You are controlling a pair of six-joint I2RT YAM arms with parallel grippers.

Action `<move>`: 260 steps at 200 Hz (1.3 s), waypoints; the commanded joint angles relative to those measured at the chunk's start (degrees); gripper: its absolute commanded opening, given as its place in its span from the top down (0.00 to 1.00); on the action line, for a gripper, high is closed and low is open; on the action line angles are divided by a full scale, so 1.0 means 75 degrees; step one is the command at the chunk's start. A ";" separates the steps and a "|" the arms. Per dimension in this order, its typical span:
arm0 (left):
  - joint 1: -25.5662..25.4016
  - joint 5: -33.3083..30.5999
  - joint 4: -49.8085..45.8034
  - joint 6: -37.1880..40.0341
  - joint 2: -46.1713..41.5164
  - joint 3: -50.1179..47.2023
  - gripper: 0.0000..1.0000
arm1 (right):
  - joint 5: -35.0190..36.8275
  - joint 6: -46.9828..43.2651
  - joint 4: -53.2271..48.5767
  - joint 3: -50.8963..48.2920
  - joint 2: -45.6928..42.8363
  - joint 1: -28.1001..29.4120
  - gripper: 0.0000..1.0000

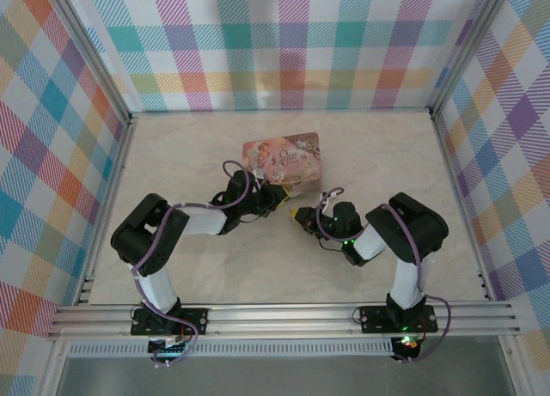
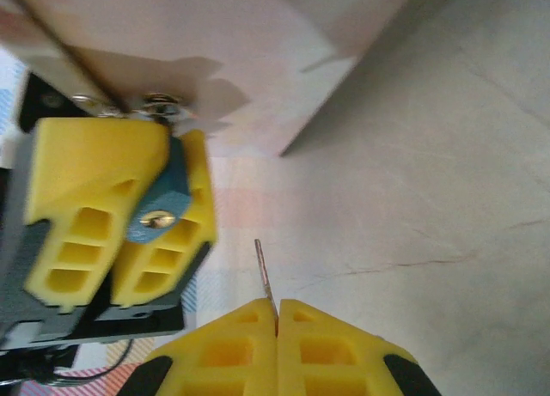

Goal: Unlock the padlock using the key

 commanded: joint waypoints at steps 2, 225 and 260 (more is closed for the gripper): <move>-0.0087 0.0215 0.0695 -0.0348 -0.0210 -0.0111 0.99 | 0.0115 0.0297 0.0853 -0.0077 -0.0161 0.0061 1.00; -0.0260 0.0413 0.1279 -0.0502 -0.0022 -0.0176 1.00 | 0.0396 0.0622 0.0854 0.0131 -0.0348 0.0064 1.00; -0.0345 0.0494 0.1528 -0.0494 0.0005 -0.0199 1.00 | 0.0447 0.1193 0.0854 0.0213 -0.0270 0.0044 1.00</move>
